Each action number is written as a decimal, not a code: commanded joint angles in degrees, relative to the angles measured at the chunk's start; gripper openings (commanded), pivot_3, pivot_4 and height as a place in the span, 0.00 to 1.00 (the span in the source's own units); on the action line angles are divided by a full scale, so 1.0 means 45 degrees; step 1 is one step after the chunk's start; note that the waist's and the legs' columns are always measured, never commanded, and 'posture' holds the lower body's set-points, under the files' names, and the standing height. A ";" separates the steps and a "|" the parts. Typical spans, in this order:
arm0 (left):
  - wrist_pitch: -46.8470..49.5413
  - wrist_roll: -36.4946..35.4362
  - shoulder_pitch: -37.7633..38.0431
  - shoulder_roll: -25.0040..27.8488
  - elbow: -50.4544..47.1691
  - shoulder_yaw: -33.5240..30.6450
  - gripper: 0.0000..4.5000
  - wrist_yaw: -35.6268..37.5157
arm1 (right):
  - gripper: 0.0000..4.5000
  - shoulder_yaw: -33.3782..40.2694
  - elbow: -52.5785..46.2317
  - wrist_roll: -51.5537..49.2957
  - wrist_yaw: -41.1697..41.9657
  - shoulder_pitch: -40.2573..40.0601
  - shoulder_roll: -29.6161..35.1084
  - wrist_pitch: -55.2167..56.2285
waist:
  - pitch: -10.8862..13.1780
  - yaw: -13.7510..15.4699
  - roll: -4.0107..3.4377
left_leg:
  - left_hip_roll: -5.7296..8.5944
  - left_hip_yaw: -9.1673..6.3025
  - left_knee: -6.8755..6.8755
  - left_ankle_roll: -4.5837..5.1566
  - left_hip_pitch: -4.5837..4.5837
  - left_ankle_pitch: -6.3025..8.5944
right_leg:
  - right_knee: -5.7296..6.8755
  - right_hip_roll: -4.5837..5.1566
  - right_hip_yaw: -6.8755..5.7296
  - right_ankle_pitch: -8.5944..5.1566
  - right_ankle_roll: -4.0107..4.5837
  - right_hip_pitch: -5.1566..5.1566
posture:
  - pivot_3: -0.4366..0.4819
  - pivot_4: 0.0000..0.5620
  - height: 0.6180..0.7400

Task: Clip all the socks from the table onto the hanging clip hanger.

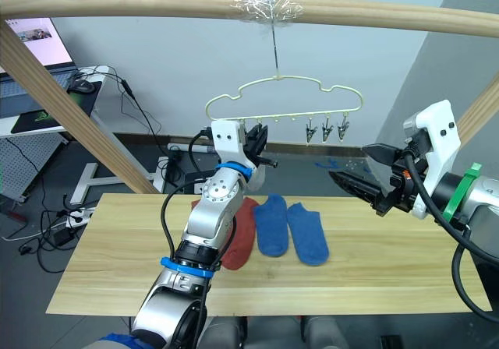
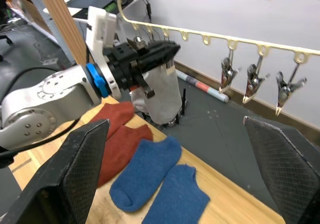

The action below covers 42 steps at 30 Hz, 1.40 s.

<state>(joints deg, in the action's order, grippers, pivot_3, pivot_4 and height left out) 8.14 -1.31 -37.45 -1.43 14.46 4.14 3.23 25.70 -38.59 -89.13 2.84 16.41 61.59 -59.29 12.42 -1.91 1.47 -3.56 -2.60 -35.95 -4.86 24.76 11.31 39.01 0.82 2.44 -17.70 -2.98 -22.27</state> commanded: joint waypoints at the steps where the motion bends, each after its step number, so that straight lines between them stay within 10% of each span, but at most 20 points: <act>1: -0.0312 0.0090 -0.0304 -0.0098 -0.0158 -0.0026 0.02 -0.0025 | 1.00 0.0190 -0.0164 -0.0253 -0.0015 -0.0139 0.0268 0.0460 | 0.0002 0.0000 -0.0001 | 0.0000 0.0000 0.0000 0.0000 0.0000 0.0000 | 0.0000 0.0000 0.0001 0.0000 -0.0001 0.0000 | 0.34 0.41 1.00; 9: -0.0087 0.0002 -0.0310 0.0147 -0.0381 -0.0079 0.02 0.0255 | 1.00 -0.0744 -0.0229 0.0221 -0.0188 -0.0375 0.0417 0.0445 | 0.0037 0.0002 0.0001 | 0.0000 0.0000 0.0002 0.0000 0.0000 0.0000 | -0.0004 0.0000 0.0001 0.0000 -0.0001 0.0000 | 0.36 0.40 1.00; 28: 0.6016 -0.4920 -0.1643 0.1167 -0.2164 -0.2507 0.02 0.2933 | 1.00 -1.1786 0.5803 1.2481 0.3216 0.3435 -0.4309 0.1113 | 0.0048 0.0010 -0.0011 | -0.0007 -0.0016 0.0004 -0.0002 0.0002 -0.0001 | -0.0006 -0.0007 -0.0012 -0.0001 -0.0004 -0.0011 | 0.43 0.36 1.00; 42: 0.8077 -0.6119 -0.1894 0.1650 -0.2677 -0.2700 0.02 0.2959 | 1.00 -1.2711 1.2169 1.7186 0.6321 0.4780 -0.7425 0.4228 | 0.0048 0.0044 -0.0012 | -0.0007 -0.0027 0.0004 -0.0006 0.0001 -0.0003 | 0.0007 -0.0005 -0.0025 0.0003 0.0000 -0.0010 | 0.48 0.35 1.00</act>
<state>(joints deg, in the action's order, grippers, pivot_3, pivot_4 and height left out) 44.16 -27.31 -44.48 5.65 4.99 -7.32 15.97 -31.90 15.15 -13.75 30.00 37.10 28.48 -42.33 12.64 -1.71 1.42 -3.59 -2.72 -35.94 -4.89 24.76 11.30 39.04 0.80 2.32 -17.68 -2.98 -22.31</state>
